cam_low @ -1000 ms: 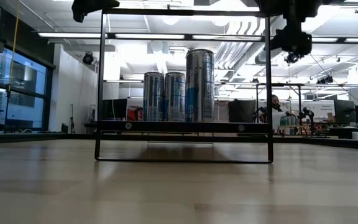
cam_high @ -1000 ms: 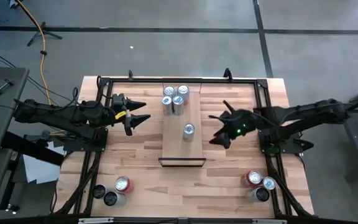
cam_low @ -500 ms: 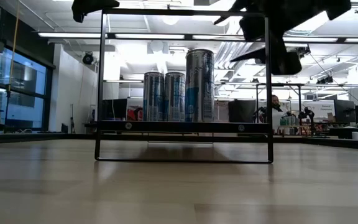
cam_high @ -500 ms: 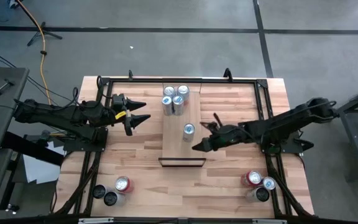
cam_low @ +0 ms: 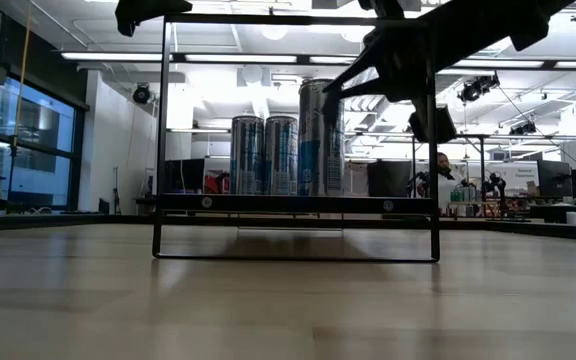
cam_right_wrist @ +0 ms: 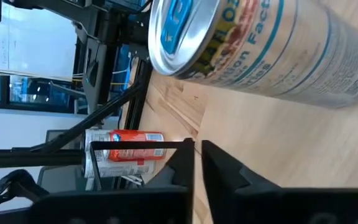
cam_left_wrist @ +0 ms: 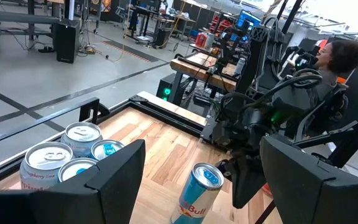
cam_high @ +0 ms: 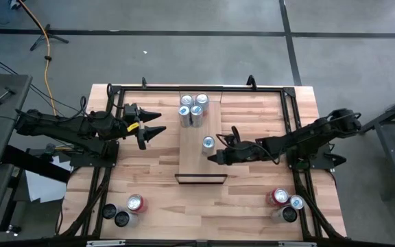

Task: Place canned beverage on shelf
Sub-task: Put the blue soda can on the shelf aligned with the other blue soda can

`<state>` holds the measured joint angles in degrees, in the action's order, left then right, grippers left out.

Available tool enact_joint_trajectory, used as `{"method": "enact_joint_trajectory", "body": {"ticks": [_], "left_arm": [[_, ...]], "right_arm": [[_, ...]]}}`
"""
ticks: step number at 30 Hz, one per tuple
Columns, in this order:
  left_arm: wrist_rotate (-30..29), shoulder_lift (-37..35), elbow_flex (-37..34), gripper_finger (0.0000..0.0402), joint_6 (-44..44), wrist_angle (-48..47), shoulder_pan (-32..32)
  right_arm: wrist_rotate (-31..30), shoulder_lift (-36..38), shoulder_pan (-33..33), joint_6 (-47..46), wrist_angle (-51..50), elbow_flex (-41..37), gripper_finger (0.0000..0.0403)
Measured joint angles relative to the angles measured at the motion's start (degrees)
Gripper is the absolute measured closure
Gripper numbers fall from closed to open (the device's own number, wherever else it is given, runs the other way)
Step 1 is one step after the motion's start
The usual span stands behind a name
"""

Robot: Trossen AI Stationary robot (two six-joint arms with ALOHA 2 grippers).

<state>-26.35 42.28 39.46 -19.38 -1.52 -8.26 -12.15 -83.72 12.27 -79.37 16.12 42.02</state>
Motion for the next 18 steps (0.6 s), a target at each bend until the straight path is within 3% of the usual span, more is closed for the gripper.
{"method": "enact_joint_trajectory", "body": {"ticks": [18], "left_arm": [[0.0,0.0,0.0,0.0124,0.0,0.0,0.0]], "right_arm": [[-0.3,0.0,-0.3,-0.6,0.0,0.0,0.0402]]}}
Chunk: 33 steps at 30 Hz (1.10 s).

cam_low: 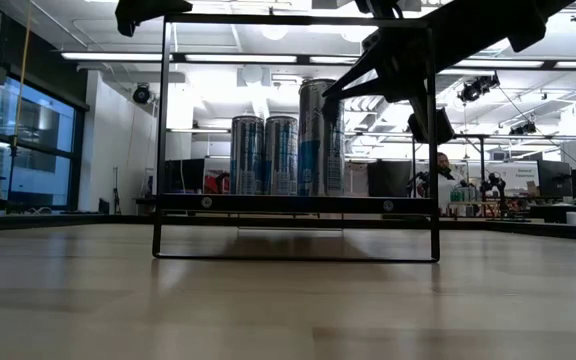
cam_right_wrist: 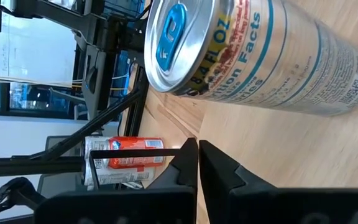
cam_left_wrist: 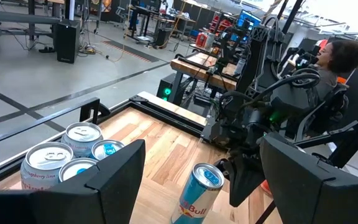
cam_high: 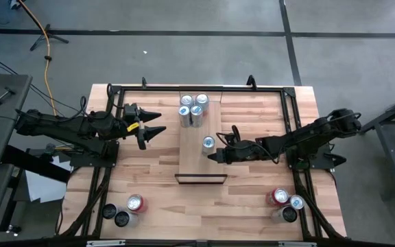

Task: Place canned beverage on shelf
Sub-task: Put the blue soda can on the shelf aligned with the other blue soda can

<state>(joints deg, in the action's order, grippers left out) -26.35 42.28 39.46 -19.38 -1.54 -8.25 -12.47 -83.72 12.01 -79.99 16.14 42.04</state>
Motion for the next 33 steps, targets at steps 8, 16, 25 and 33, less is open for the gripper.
{"method": "enact_joint_trajectory", "body": {"ticks": [8,16,25,33], "left_arm": [[0.0,0.0,0.0,0.0124,0.0,0.0,0.0],[0.0,0.0,0.0,0.0124,0.0,0.0,0.0],[0.0,0.0,0.0,0.0124,0.0,0.0,0.0],[0.0,0.0,0.0,0.0124,0.0,0.0,0.0]], "right_arm": [[0.0,0.0,-1.4,-0.1,-0.4,0.0,0.0403],[1.1,0.0,-3.4,0.0,-0.4,0.0,0.0403],[0.8,0.0,-5.9,0.5,-0.4,0.0,0.0403],[-1.5,0.0,-8.3,0.5,-0.4,0.0,0.0403]]}}
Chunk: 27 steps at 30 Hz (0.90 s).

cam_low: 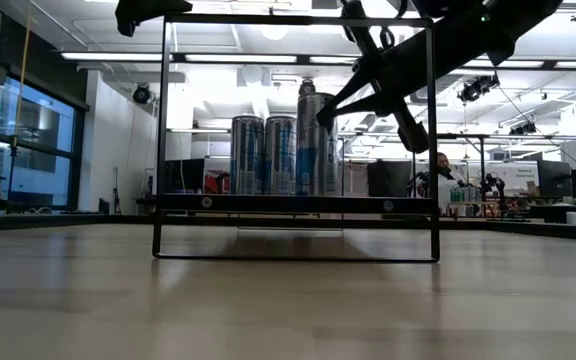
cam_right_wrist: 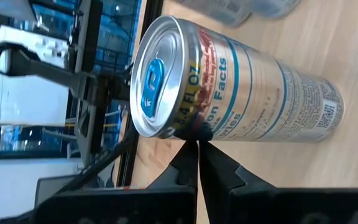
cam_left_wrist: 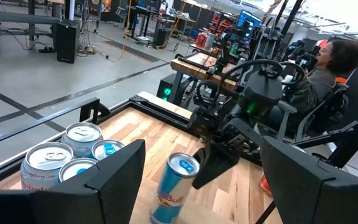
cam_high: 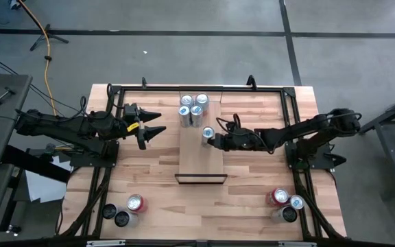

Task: Place canned beverage on shelf
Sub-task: Put the blue soda can on the shelf aligned with the other blue soda can

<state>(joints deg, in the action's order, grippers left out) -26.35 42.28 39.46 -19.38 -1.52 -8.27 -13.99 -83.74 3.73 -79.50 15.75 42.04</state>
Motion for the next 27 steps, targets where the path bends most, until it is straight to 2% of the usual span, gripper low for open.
{"method": "enact_joint_trajectory", "body": {"ticks": [9,12,17,23,27], "left_arm": [[0.0,0.0,0.0,0.0124,0.0,0.0,0.0],[0.0,0.0,0.0,0.0124,0.3,0.0,0.0],[0.0,0.0,0.0,0.0124,0.6,0.0,0.0],[-0.4,0.0,0.0,0.0124,2.0,0.0,0.0],[-1.4,0.0,0.0,0.0124,2.0,0.0,0.0]], "right_arm": [[-2.9,0.0,-1.7,-0.2,0.0,0.0,0.0403],[-2.0,0.0,-1.8,-0.6,1.8,0.0,0.0403],[-4.2,-0.3,1.9,-3.9,1.9,0.1,0.0403],[-7.9,-5.5,4.7,-10.0,4.8,0.1,0.0403],[-9.9,-10.0,4.5,-13.0,11.1,0.1,0.0403]]}}
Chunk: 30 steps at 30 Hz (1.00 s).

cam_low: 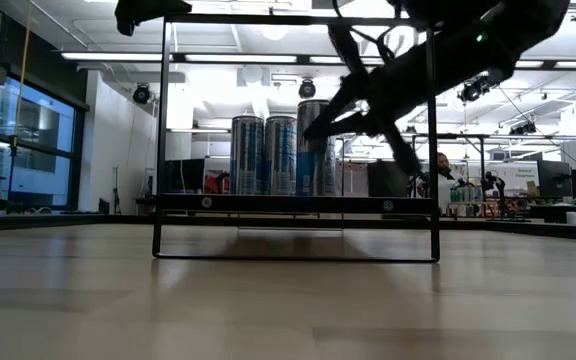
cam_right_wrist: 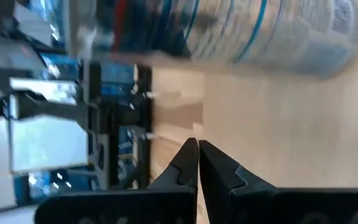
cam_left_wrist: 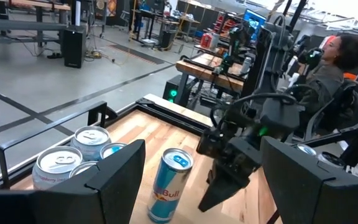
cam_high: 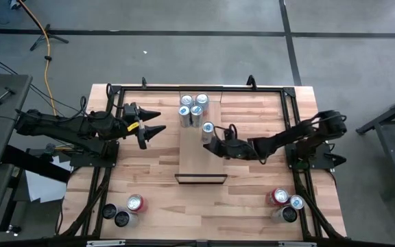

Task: Place canned beverage on shelf
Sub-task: Put the blue soda can on the shelf aligned with the other blue soda can

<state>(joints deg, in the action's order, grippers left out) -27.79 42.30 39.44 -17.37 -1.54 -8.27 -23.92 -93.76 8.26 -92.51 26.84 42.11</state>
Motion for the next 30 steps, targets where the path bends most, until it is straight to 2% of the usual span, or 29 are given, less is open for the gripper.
{"method": "enact_joint_trajectory", "body": {"ticks": [9,24,30], "left_arm": [[0.1,0.0,0.0,0.0124,0.0,-0.3,0.0],[0.2,0.0,0.0,0.0124,0.0,-0.4,0.0],[0.2,0.0,0.0,0.0124,0.0,-0.4,0.0]], "right_arm": [[-1.9,-3.5,-1.9,-4.6,2.3,0.0,0.0403],[-3.1,-3.5,-6.8,-3.9,4.4,0.0,0.0403],[-1.5,-3.5,-10.3,-1.7,5.0,0.0,0.0403]]}}
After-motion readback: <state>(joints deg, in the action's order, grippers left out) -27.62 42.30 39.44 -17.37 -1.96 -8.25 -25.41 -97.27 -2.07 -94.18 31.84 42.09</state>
